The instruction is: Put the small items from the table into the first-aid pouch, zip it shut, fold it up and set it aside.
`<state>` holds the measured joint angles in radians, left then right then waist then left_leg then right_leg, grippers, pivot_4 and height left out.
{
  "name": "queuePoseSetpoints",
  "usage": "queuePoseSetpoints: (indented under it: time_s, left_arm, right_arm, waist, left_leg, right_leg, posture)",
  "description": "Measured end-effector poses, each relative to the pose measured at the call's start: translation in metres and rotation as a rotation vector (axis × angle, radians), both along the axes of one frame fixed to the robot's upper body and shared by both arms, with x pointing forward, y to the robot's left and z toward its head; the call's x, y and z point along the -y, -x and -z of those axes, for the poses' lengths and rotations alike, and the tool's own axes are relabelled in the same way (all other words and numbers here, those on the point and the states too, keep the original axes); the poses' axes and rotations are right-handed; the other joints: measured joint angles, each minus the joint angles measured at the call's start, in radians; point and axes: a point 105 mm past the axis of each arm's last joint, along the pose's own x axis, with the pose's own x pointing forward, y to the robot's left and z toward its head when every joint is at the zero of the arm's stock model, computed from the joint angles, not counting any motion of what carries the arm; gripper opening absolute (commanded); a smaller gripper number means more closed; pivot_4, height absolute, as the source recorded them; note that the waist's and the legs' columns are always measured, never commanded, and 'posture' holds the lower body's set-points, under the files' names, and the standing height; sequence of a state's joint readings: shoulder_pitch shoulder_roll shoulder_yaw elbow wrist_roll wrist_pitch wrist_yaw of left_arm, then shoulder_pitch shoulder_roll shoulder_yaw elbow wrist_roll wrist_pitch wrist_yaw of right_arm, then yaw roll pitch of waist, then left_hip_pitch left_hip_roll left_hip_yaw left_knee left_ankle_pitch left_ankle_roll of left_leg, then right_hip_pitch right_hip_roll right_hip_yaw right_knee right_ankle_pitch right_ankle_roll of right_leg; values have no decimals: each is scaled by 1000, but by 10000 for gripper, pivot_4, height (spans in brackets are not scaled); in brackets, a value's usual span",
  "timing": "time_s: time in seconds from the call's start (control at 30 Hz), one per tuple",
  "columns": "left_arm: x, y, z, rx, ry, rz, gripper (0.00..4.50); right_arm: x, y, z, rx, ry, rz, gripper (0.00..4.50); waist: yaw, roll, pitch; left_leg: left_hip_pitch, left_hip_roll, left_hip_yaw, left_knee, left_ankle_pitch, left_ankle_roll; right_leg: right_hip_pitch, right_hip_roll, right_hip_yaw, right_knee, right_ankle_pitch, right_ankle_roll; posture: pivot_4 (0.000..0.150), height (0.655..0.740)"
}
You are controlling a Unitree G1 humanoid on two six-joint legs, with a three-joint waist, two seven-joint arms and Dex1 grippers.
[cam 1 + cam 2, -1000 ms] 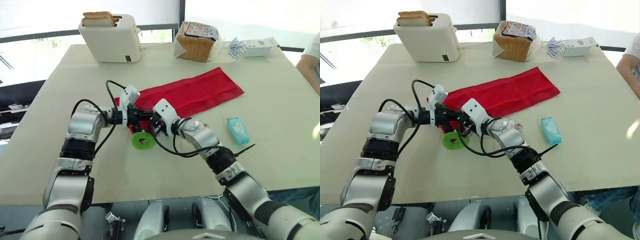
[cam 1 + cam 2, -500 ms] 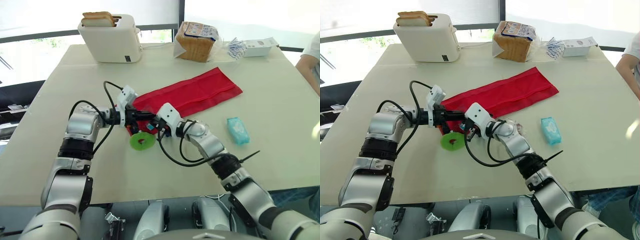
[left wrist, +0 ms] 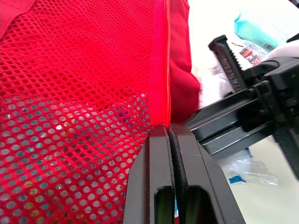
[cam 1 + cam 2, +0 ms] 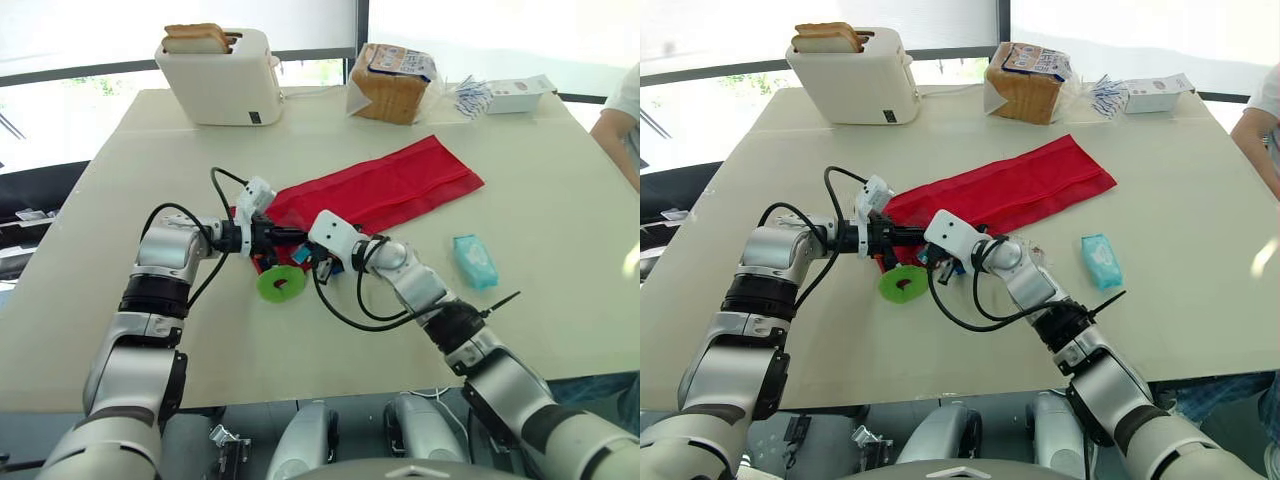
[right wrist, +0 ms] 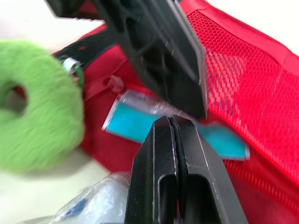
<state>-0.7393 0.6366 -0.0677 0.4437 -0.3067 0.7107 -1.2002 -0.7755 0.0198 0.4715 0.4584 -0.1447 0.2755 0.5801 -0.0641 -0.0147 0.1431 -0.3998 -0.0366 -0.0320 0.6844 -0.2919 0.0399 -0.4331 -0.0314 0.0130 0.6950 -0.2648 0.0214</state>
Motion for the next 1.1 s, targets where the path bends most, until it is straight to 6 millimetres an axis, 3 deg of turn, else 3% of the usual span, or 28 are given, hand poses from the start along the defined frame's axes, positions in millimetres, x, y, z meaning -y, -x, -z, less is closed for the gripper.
queuePoseSetpoints:
  time_s: [0.47, 0.8, 1.03, 1.07, 1.1]
  left_arm:
    - [-6, 2, -11, 13, 14, -25, 0]
    - [-2, 4, -14, 32, 22, -2, 0]
    - [0, 2, -12, 66, 26, 12, 0]
    - [0, 1, -11, 70, 30, 11, 0]
    - [-1, 0, -10, 69, 30, 8, 0]
  right_arm:
    - [-22, -7, 1, 100, -104, 21, 472]
    - [-18, -14, 5, 211, -127, 64, 472]
    - [-10, -17, 2, 177, -130, 58, 472]
    - [-6, -15, 2, 143, -142, 42, 4305]
    - [-4, -14, 2, 133, -146, 38, 5386]
  waist:
    - [-16, 0, -1]
    - [-16, 0, -3]
    - [-6, 0, -4]
    - [-2, 0, -4]
    - [-2, 0, -4]
  left_leg:
    - [4, 0, 0, -3, 0, -1]
    - [8, 0, 0, -2, 1, -1]
    - [8, 0, 0, -2, 1, -1]
    - [6, 0, 0, -1, 1, -1]
    - [6, 0, -1, -1, 1, -1]
  right_leg:
    - [0, 0, 0, 1, 0, 0]
    - [4, 0, 0, 1, 0, 0]
    - [4, 0, 0, 1, 0, 0]
    - [4, 0, 0, 0, 0, 0]
    - [4, 0, 0, 0, 0, 0]
  posture:
    - [1500, 7400]
    - [1500, 7400]
    - [1500, 7400]
    - [1500, 7400]
    - [1500, 7400]
